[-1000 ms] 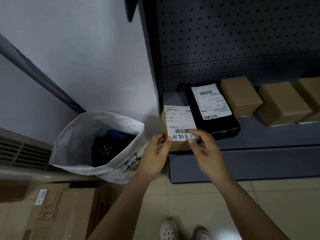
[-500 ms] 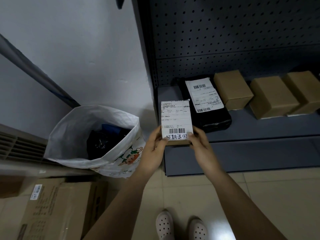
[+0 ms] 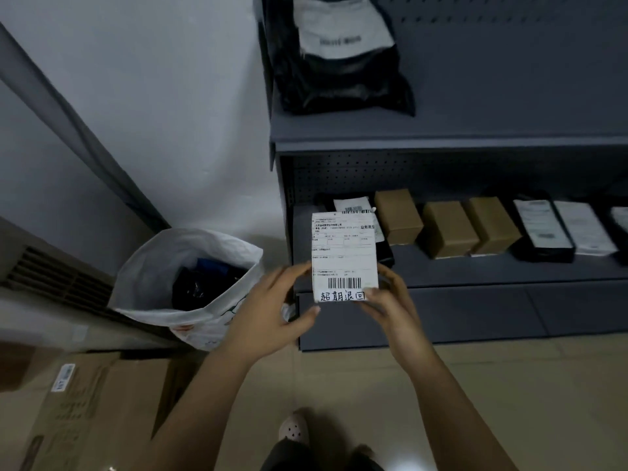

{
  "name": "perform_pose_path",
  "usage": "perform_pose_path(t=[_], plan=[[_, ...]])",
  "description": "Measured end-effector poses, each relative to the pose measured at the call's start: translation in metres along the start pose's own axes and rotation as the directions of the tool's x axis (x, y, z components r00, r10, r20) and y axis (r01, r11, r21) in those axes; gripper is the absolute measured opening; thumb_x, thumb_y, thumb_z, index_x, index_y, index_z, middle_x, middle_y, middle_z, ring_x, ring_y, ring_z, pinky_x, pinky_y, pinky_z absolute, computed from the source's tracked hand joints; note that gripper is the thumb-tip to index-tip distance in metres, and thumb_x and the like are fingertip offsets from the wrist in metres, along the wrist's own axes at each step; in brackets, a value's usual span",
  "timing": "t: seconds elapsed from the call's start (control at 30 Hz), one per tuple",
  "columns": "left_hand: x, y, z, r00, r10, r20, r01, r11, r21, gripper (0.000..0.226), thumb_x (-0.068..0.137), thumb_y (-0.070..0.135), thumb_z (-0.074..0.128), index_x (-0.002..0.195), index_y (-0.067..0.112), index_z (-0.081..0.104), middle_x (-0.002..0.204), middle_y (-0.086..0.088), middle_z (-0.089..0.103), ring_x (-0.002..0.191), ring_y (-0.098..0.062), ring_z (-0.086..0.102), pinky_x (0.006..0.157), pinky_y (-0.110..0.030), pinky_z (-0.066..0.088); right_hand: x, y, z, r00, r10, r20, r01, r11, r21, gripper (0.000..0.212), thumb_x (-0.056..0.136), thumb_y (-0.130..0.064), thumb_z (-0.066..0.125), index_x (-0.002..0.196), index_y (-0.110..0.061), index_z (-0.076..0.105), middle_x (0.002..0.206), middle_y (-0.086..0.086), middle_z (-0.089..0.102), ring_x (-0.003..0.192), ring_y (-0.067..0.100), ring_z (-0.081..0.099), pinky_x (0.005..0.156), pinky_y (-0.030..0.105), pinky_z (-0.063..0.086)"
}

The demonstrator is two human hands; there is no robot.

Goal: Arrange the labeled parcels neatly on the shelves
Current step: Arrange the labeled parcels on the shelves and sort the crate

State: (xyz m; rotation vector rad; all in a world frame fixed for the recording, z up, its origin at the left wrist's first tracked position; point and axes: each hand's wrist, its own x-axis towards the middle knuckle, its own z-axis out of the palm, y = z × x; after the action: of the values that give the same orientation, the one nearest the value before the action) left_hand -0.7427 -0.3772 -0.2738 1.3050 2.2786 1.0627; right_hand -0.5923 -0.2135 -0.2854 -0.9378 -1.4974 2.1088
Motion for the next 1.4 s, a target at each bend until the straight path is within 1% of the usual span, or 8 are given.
perform_pose_path(t=[0.1,0.2,0.37,0.53,0.73,1.03,1.17,1.4], plan=[[0.0,0.035,-0.013,0.991,0.121,-0.048,-0.111,0.978,0.176,0.06,0.081,0.047,0.056,0.137,0.026,0.047,0.125,0.009,0.056,0.113,-0.01,0.05,0.096,-0.029,0.042,-0.029,-0.03,-0.012,0.999,-0.033,-0.017,0.033,0.999,0.006,0.071,0.063,-0.041,0.072,0.129,-0.023,0.052,0.116,-0.004,0.069,0.111,0.017,0.065,0.083,0.024,0.055],[0.0,0.068,-0.014,0.97,0.214,-0.117,-0.176,0.946,0.274,0.051,0.083,0.04,0.056,0.131,0.022,0.052,0.118,0.006,0.059,0.106,-0.016,0.054,0.092,-0.028,0.041,-0.055,-0.055,-0.033,0.995,-0.096,-0.034,0.097,0.995,0.005,0.068,0.064,-0.042,0.072,0.128,-0.025,0.053,0.119,-0.002,0.068,0.113,0.018,0.064,0.085,0.026,0.054],[-0.005,0.128,0.006,0.932,0.309,-0.191,-0.241,0.92,0.309,0.044,0.086,0.034,0.054,0.128,0.024,0.051,0.116,0.004,0.06,0.104,-0.02,0.057,0.085,-0.041,0.051,-0.088,-0.088,-0.079,0.982,-0.181,-0.059,0.183,0.983,0.018,0.068,0.063,-0.04,0.073,0.127,-0.025,0.054,0.119,-0.005,0.068,0.116,0.018,0.063,0.089,0.03,0.054],[-0.012,0.181,0.039,0.913,0.343,-0.219,-0.257,0.903,0.343,0.042,0.086,0.033,0.053,0.126,0.02,0.056,0.112,0.003,0.06,0.101,-0.021,0.057,0.084,-0.04,0.05,-0.119,-0.107,-0.134,0.964,-0.235,-0.121,0.241,0.97,0.04,0.066,0.062,-0.039,0.074,0.125,-0.027,0.057,0.126,0.002,0.064,0.118,0.02,0.061,0.091,0.031,0.054],[-0.005,0.263,0.104,0.908,0.397,-0.133,-0.341,0.886,0.315,0.043,0.087,0.038,0.046,0.124,0.019,0.057,0.118,0.003,0.058,0.109,-0.02,0.053,0.091,-0.039,0.047,-0.176,-0.125,-0.228,0.906,-0.321,-0.274,0.334,0.943,0.001,0.064,0.067,-0.04,0.074,0.128,-0.028,0.056,0.125,-0.002,0.065,0.119,0.018,0.061,0.096,0.038,0.05],[0.022,0.37,0.215,0.805,0.588,0.076,-0.592,0.79,0.16,0.042,0.085,0.028,0.057,0.126,0.019,0.057,0.116,0.005,0.058,0.109,-0.014,0.048,0.089,-0.038,0.046,-0.252,-0.123,-0.348,0.726,-0.308,-0.615,0.397,0.918,0.01,0.066,0.061,-0.042,0.07,0.124,-0.028,0.057,0.124,0.002,0.065,0.113,0.019,0.064,0.088,0.032,0.051],[0.041,0.408,0.268,0.711,0.683,0.169,-0.698,0.715,0.047,0.042,0.086,0.031,0.054,0.127,0.02,0.056,0.118,0.005,0.056,0.111,-0.014,0.048,0.094,-0.04,0.045,-0.273,-0.118,-0.391,0.62,-0.277,-0.734,0.44,0.897,0.034,0.072,0.062,-0.038,0.069,0.13,-0.02,0.053,0.126,0.008,0.064,0.112,0.022,0.064,0.094,0.036,0.052],[0.1,0.47,0.359,0.55,0.787,0.279,-0.795,0.596,-0.115,0.042,0.084,0.03,0.055,0.124,0.02,0.058,0.116,0.003,0.058,0.109,-0.014,0.047,0.091,-0.039,0.044,-0.27,-0.124,-0.461,0.415,-0.221,-0.883,0.5,0.866,0.018,0.075,0.06,-0.036,0.07,0.131,-0.018,0.051,0.128,0.009,0.063,0.113,0.022,0.064,0.087,0.029,0.055]])
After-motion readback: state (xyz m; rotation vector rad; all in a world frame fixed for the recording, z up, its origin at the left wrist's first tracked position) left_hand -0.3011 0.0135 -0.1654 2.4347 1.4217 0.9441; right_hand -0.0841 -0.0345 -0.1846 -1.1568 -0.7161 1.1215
